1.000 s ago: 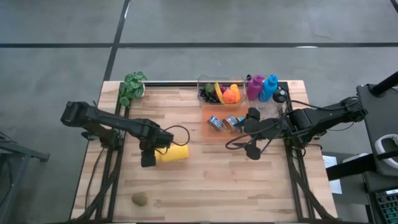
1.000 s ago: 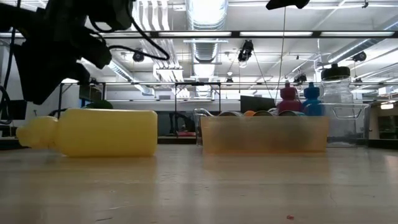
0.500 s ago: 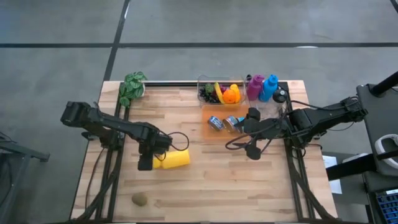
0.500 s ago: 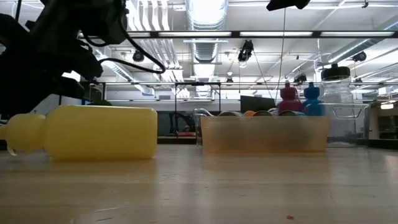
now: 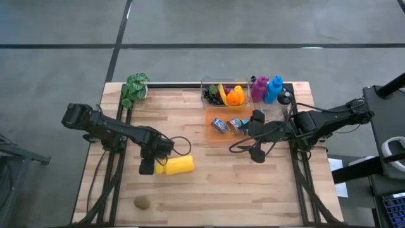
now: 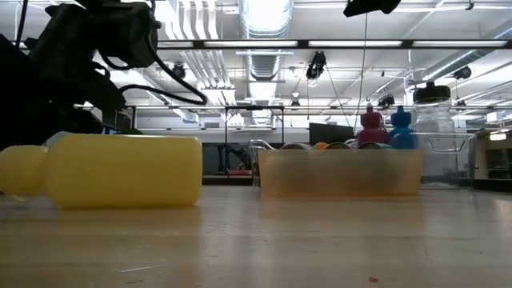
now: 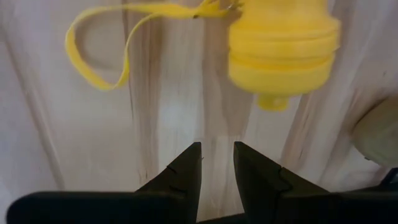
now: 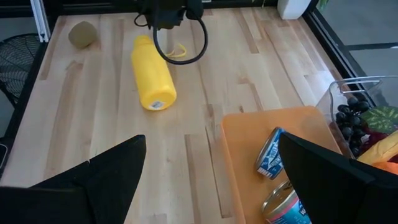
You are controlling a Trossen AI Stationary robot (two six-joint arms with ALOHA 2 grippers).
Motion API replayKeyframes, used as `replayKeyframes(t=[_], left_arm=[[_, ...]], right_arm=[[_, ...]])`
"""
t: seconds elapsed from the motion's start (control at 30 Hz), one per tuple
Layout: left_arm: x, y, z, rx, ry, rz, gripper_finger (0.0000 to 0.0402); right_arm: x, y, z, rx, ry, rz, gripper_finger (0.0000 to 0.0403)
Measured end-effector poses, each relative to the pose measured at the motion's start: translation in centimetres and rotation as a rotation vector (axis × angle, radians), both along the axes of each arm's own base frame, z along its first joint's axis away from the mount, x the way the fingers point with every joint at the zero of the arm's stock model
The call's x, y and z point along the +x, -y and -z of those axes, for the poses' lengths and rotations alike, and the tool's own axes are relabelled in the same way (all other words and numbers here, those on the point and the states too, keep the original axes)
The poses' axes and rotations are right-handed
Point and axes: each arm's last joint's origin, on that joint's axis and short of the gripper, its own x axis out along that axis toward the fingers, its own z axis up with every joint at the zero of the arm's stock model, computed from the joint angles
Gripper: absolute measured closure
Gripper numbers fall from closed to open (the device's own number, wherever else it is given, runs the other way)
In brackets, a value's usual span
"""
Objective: Pick & Place Food Item
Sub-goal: Put the yellow water bottle into the right transparent bin
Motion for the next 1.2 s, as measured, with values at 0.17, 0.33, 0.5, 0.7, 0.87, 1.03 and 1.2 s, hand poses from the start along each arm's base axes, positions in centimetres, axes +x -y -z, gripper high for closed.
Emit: replayKeyframes(t=[0.17, 0.33, 0.5, 0.7, 0.87, 1.03, 1.2], left_arm=[[0.23, 0.04, -0.09, -0.007, 0.024, 0.017, 0.0304], [0.22, 0.05, -0.09, -0.007, 0.024, 0.017, 0.0304], [0.35, 0.06, -0.08, -0.011, 0.04, 0.028, 0.0304], [0.58, 0.1, -0.05, -0.016, 0.067, 0.035, 0.0304], [0.6, 0.12, -0.05, -0.016, 0.069, 0.035, 0.0304], [0.64, 0.13, -0.05, -0.017, 0.073, 0.035, 0.0304], [0.71, 0.11, -0.04, -0.007, 0.08, 0.031, 0.0304]], right_arm=[[-0.02, -0.15, 0.07, 0.018, -0.014, -0.057, 0.0039], [-0.05, -0.42, 0.11, 0.045, -0.032, -0.152, 0.0039], [-0.04, -0.41, 0.1, 0.052, -0.031, -0.145, 0.0039], [-0.03, -0.41, 0.1, 0.051, -0.03, -0.146, 0.0039], [-0.04, -0.42, 0.09, 0.051, -0.03, -0.147, 0.0039], [-0.03, -0.42, 0.09, 0.051, -0.029, -0.146, 0.0039], [-0.03, -0.42, 0.09, 0.051, -0.029, -0.146, 0.0039]])
